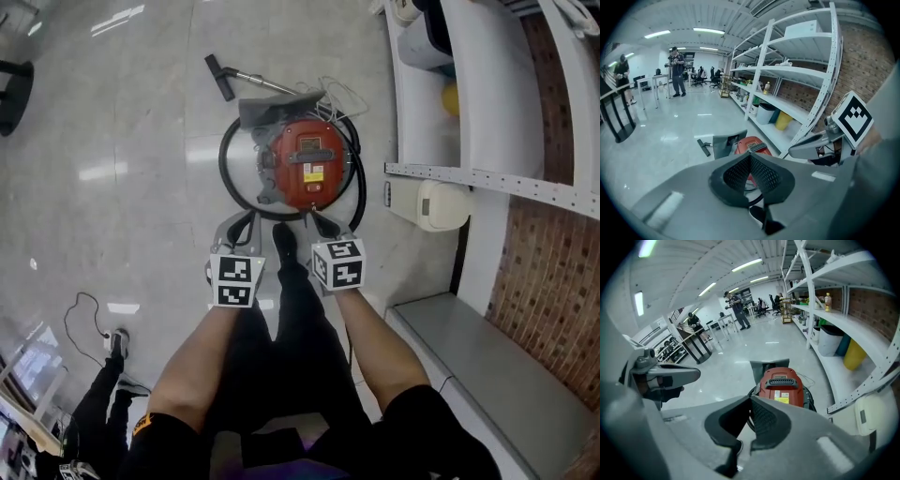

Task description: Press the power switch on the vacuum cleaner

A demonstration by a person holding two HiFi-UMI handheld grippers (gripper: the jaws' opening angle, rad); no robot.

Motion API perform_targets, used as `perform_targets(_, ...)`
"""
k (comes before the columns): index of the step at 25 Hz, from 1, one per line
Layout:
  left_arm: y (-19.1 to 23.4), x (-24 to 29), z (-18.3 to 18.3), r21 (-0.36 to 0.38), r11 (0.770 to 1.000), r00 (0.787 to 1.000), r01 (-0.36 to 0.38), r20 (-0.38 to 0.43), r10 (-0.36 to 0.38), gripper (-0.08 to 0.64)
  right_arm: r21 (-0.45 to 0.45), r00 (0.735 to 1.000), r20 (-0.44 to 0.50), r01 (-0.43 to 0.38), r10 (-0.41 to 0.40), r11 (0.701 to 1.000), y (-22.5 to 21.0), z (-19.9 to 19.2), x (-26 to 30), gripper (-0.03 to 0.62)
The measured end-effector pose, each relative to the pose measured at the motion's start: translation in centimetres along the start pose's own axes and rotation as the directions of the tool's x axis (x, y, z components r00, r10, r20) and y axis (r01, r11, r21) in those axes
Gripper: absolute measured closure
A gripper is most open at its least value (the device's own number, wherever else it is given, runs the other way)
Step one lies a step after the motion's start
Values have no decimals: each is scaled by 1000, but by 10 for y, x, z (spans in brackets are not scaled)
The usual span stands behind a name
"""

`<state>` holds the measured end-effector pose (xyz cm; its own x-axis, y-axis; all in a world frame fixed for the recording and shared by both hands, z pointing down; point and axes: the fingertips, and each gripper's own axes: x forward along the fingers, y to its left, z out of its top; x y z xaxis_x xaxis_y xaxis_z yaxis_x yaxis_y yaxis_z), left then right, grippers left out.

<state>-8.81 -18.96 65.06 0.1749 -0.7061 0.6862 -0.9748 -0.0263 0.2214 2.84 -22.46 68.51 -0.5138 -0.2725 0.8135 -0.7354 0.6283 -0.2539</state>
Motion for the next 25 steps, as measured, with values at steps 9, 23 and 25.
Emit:
perform_targets(9,-6,-61,19,125,984,989,129,59,-137,546,114,975,180,113,-132,987,45,8,-74,600)
perform_targets(23,-50,-165,18,203,952,957,231,130,-260,545,89,939,300,148,-168,985,120,-6,-187,600)
perform_targets(25,-57,-173,21,207,954,955,218,158,-253,545,75,934,318,145,-161,987,120,-6,-195,600)
